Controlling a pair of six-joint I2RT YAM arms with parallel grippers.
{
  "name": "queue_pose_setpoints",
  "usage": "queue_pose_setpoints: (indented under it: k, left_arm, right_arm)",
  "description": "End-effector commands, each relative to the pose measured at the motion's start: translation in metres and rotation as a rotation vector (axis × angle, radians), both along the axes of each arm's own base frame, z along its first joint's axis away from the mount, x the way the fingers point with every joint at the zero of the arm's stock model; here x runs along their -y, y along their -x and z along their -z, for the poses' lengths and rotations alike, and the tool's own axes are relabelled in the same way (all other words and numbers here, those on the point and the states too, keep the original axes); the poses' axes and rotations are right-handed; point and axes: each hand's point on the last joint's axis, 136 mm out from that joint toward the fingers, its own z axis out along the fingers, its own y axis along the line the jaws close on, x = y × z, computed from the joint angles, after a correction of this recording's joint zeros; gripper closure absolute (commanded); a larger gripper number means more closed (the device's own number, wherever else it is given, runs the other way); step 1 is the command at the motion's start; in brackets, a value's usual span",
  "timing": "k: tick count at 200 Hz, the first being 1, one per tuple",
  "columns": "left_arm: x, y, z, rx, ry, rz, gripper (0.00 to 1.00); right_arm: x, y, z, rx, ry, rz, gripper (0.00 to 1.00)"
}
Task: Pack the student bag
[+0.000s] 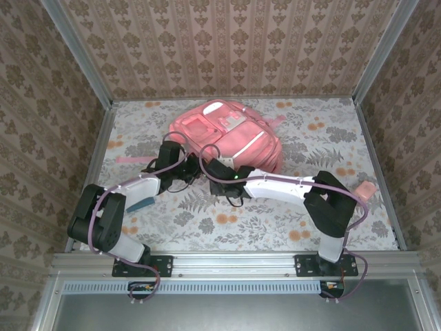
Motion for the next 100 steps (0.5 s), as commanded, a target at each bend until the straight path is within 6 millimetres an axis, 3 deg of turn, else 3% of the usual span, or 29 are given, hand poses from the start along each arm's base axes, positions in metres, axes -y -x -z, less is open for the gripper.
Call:
queue_pose_setpoints:
  k: [1,28,100]
  left_arm:
    - [0.019,-0.011,-0.038,0.124,0.069,0.071,0.94]
    - [0.020,-0.012,-0.036,0.114,0.070,0.073,0.94]
    - [0.023,-0.013,-0.035,0.102,0.080,0.081,0.95]
  right_arm:
    - [-0.002,-0.025,-0.010,0.072,0.013,0.024,0.62]
    - [-0.015,-0.036,-0.015,0.104,0.000,-0.027,0.62]
    - [-0.017,-0.055,-0.025,0.191,0.037,-0.035,0.70]
